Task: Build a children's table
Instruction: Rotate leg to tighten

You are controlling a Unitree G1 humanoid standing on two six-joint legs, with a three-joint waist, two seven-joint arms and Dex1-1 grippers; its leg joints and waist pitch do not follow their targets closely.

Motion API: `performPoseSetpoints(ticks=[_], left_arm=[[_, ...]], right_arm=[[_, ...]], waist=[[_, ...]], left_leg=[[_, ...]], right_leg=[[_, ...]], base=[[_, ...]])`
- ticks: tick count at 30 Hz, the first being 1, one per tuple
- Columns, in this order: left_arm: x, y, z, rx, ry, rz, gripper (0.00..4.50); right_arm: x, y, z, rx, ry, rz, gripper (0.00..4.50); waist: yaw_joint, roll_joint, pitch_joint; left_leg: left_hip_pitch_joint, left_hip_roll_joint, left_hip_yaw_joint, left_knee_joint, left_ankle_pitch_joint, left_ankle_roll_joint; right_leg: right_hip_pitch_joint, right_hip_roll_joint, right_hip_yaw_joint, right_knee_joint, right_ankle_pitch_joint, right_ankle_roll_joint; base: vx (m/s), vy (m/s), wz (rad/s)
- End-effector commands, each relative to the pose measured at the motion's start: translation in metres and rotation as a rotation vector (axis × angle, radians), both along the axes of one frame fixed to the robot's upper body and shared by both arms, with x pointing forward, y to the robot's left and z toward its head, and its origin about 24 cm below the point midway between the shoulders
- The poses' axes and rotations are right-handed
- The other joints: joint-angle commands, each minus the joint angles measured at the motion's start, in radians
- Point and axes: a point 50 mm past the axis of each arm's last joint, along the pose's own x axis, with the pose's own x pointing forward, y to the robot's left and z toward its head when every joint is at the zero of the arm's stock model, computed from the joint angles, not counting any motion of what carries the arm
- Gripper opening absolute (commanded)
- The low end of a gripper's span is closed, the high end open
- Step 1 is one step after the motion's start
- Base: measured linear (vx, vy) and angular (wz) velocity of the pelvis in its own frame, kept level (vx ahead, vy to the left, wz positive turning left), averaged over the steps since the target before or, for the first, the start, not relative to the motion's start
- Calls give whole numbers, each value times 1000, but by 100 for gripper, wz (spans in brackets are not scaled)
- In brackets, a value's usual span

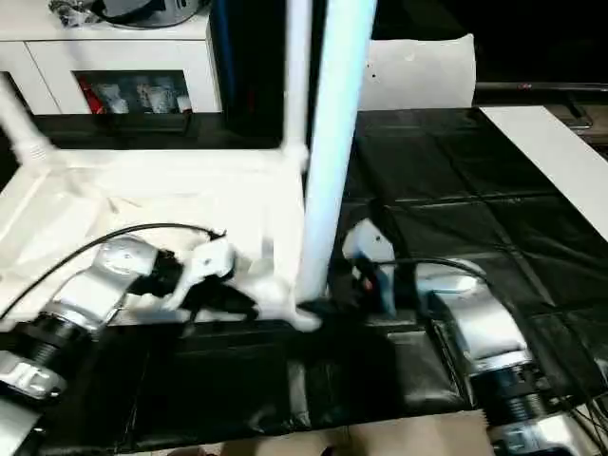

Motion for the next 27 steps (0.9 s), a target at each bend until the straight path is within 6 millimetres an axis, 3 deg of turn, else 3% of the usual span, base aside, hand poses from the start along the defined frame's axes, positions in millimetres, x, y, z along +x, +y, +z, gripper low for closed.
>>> performPoseSetpoints(ticks=[1, 4, 14, 21, 27], left_arm=[[-2, -7, 4, 17, -3, -111, 0], [-3, -4, 5, 37, -2, -143, 0], [-3, 1, 7, 51, -1, -181, 0], [-2, 2, 7, 42, 1, -162, 0], [1, -2, 7, -7, 10, -65, 0]], right_arm=[[1, 1, 5, 14, -3, 48, 354], [-1, 2, 5, 23, 21, 88, 327], [-4, 8, 2, 48, 54, 141, 239], [-7, 11, 0, 61, 67, 148, 201], [-13, 17, -3, 114, 73, 74, 194]], waist=[[0, -7, -66], [4, -7, -65], [19, -5, -67], [20, -5, -67], [22, -1, -66]], left_leg=[[-1, 19, 7, -72, -170, 68], [0, 20, 7, -73, -172, 60], [0, 20, 8, -73, -168, 45], [-1, 19, 7, -73, -166, 41], [2, 20, 6, -75, -173, 33]], right_leg=[[62, -46, 44, -57, -296, -201], [60, -46, 44, -60, -329, -188], [59, -45, 44, -57, -317, -189], [59, -45, 44, -56, -328, -184], [59, -44, 45, -57, -316, -187]], base=[[0, 0, 0], [0, 0, 0], [0, 0, 0], [0, 0, 0], [0, 0, 0]])
